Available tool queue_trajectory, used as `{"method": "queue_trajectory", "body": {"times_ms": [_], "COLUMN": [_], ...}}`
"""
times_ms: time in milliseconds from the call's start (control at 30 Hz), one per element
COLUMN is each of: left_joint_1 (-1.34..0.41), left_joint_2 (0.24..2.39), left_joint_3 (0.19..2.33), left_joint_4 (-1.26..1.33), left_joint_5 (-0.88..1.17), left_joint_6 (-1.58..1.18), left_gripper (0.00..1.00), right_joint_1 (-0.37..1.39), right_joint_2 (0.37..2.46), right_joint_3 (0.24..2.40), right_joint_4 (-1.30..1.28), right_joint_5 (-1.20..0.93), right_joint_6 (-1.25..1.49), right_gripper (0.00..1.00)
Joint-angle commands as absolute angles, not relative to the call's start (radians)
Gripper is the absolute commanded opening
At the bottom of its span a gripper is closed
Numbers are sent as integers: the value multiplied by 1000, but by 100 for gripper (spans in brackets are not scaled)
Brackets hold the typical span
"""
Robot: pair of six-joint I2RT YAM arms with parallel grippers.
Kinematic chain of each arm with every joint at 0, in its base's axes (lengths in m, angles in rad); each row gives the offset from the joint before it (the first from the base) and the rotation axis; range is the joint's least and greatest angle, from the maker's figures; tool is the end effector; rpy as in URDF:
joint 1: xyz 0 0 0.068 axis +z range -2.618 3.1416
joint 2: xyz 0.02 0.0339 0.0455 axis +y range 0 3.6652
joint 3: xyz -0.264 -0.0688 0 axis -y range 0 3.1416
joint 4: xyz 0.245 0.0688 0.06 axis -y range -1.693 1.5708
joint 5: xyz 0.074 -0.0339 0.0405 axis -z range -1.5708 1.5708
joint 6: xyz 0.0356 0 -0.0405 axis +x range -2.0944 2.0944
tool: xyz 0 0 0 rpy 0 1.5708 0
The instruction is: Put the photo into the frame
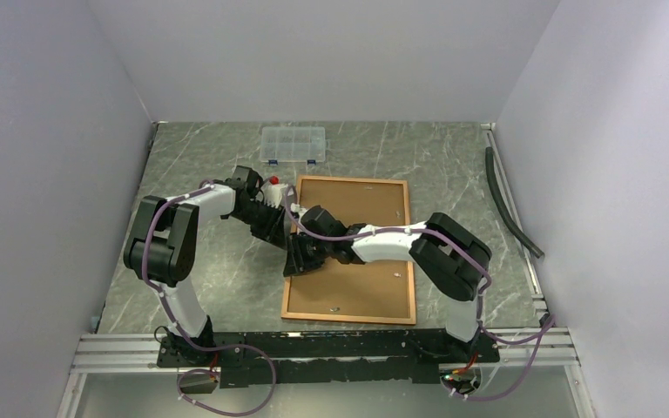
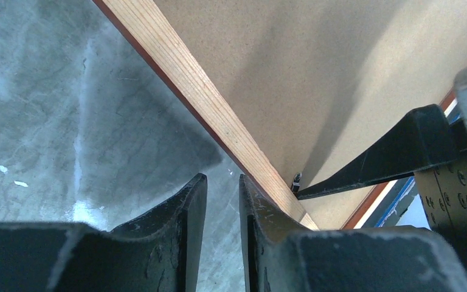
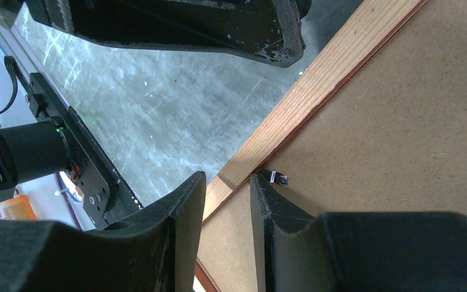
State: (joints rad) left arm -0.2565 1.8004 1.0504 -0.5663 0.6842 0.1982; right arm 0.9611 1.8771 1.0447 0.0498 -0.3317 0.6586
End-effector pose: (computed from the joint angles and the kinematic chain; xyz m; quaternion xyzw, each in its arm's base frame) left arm 0.3095 -0.1044 0.1492 0.2521 0.9008 -0.3361 0.1098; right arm 0.2111 0.3225 0.1485 -0.1999 0.8907 0.3794 0.1508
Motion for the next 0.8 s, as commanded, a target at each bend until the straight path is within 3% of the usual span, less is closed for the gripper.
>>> {"method": "queue_trajectory", "body": {"times_ms": [0, 233, 367, 567, 767], "left_joint_1": [-258, -258, -247, -194, -170], "left_joint_2": [1779, 1773, 1752, 1751, 1856], "left_joint_3": [1042, 1053, 1090, 1178, 1269], "left_joint_4": [-561, -578, -618, -615, -548], "left_joint_5": [692, 689, 689, 712, 751], "left_joint_6": [219, 226, 234, 167, 93], "left_gripper": [31, 30, 32, 46, 53], "right_joint_1": [967, 966, 948, 833, 666], "right_joint_2": [1886, 1862, 1781, 1659, 1633], "right_joint_3": [1057, 1065, 1074, 1030, 996], "right_joint_4": [109, 131, 130, 125, 166], "right_joint_5": [-300, -366, -451, -463, -463], "right_joint_6": [658, 651, 634, 640, 656], "right_gripper": [37, 36, 41, 50, 57]}}
